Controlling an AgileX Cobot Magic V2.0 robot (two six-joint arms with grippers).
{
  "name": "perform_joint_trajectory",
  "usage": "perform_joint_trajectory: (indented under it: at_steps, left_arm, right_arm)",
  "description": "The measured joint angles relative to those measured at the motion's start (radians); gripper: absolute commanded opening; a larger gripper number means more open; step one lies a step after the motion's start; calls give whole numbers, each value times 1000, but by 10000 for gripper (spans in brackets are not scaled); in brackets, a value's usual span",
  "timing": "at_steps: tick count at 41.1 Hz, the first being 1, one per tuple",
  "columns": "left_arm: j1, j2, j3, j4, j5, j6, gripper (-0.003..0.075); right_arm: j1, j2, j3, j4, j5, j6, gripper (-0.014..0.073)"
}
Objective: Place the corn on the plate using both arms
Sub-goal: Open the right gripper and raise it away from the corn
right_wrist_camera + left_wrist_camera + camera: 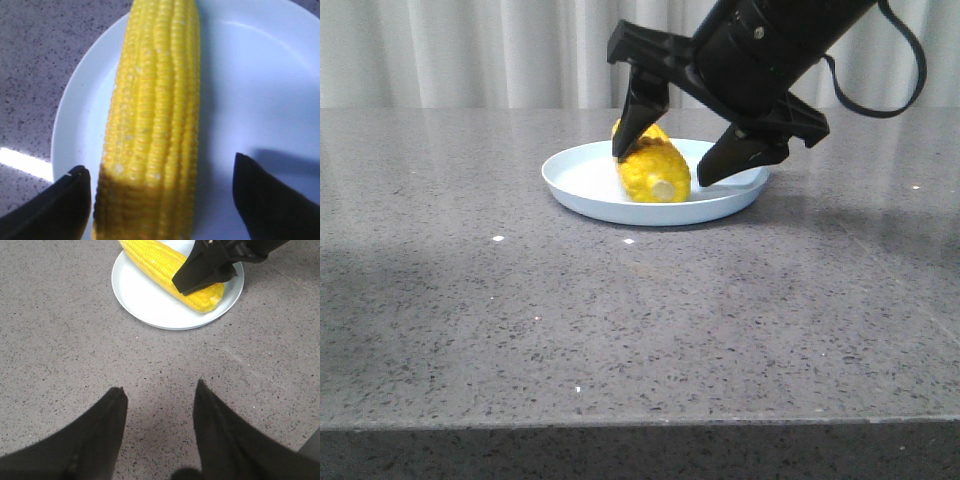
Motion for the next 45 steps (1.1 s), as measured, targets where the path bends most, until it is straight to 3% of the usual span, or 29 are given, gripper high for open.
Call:
perform_joint_trajectory:
  at_steps: [7,20,32,45]
  left_arm:
    - [0,0,0,0,-2,0,312]
    - [0,0,0,0,-3,0,313]
    - [0,0,0,0,-3,-1,313]
    - [0,0,0,0,-3,-1,312]
  right_arm:
    - [0,-119,0,-110,48,0,614]
    - [0,-399,0,-428,430,0,614]
    - [0,-689,1,-475,654,0,614]
    - [0,-955,144,-471,689,0,614]
